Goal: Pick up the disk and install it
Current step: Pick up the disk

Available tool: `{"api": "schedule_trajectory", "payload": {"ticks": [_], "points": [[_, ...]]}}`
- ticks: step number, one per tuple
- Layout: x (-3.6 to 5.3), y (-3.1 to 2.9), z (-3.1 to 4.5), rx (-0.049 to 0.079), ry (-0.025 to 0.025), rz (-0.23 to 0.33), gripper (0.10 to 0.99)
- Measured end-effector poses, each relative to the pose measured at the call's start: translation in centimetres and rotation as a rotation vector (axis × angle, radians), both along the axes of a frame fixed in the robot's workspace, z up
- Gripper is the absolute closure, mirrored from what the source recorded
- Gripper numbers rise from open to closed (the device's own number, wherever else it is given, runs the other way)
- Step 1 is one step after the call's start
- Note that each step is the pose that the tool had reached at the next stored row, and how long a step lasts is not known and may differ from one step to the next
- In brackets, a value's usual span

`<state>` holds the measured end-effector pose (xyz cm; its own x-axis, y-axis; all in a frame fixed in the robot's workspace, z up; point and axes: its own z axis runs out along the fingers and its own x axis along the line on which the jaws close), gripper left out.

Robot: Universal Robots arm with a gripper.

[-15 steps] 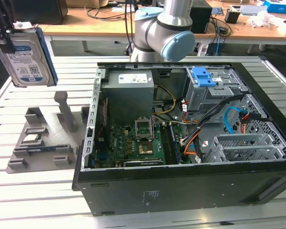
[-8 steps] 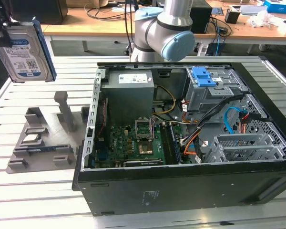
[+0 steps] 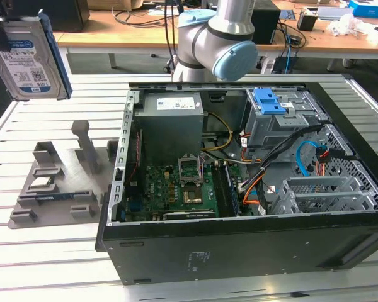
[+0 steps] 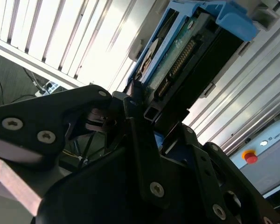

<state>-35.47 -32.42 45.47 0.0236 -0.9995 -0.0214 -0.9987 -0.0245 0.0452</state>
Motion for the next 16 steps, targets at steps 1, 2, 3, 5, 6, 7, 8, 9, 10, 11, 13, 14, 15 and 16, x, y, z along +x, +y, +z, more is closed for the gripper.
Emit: {"api": "schedule_trajectory", "payload": {"ticks": [1,2,3,5,6,7,8,9,10,11,13,14,15,16], "points": [[0.0,0.02,0.25,0.0,-0.0001,0.0,0.722],[0.0,0.03,0.59,0.0,0.0,0.0,0.722],[0.0,0.05,0.9,0.0,0.0,0.0,0.722],[0.0,0.08,1.43,0.0,-0.0001,0.0,0.722],[0.0,0.09,1.68,0.0,0.0,0.0,0.722],[0.0,0.1,2.0,0.0,0.0,0.0,0.722],[0.0,0.11,2.2,0.0,-0.0001,0.0,0.722],[0.0,0.14,2.7,0.0,0.0,0.0,0.722],[0.0,0.15,3.15,0.0,0.0,0.0,0.722],[0.0,0.17,3.52,0.0,-0.0001,0.0,0.722],[0.0,0.19,4.02,0.0,-0.0001,0.0,0.722],[0.0,0.19,4.36,0.0,0.0,0.0,0.722],[0.0,0.21,4.64,0.0,0.0,0.0,0.722],[0.0,0.21,4.83,0.0,0.0,0.0,0.722]]}}
